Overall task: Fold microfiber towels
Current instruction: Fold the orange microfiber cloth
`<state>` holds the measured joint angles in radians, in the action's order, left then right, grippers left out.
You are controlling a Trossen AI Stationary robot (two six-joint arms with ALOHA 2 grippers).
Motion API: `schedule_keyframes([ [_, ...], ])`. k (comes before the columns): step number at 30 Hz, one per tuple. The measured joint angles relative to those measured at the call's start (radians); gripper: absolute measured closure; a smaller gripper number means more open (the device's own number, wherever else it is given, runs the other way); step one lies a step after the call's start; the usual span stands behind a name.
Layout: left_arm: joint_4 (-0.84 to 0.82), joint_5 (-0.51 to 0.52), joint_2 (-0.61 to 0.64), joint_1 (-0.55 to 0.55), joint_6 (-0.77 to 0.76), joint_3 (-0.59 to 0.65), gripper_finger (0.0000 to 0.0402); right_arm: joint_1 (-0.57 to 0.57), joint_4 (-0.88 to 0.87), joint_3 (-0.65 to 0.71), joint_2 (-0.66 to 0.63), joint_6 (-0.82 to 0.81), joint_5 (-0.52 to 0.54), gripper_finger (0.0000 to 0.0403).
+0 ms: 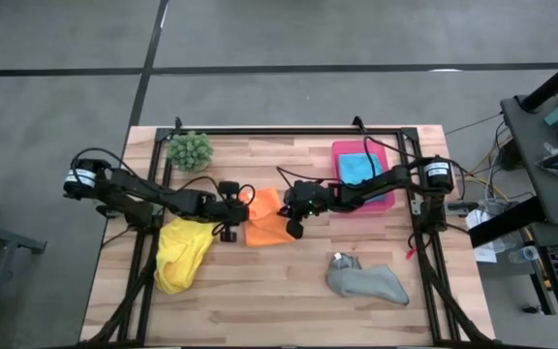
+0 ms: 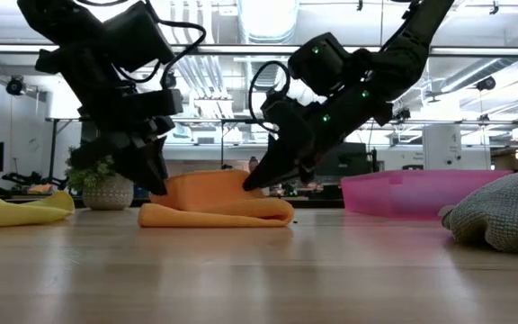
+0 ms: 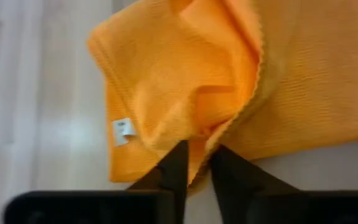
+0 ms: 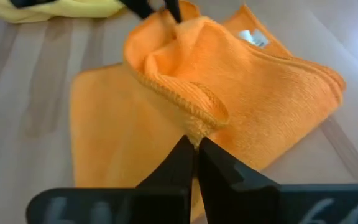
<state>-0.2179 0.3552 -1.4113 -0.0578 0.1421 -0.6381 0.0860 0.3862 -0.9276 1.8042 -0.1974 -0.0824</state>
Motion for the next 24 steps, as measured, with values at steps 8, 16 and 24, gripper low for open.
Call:
schedule_keyframes([
  [8, 0.001, 0.113, 0.0, 0.009, 0.089, -0.015, 0.0392, -0.055, 0.004, 0.0, -0.052, 0.026, -0.002, 0.0394],
  [16, 0.002, 0.208, 0.001, 0.039, 0.15, -0.015, 0.0394, -0.114, 0.069, -0.024, -0.037, 0.039, 0.004, 0.0394],
  [24, 0.022, 0.204, -0.024, 0.045, 0.154, -0.011, 0.0394, -0.122, 0.041, -0.157, 0.072, 0.056, 0.004, 0.0394],
])
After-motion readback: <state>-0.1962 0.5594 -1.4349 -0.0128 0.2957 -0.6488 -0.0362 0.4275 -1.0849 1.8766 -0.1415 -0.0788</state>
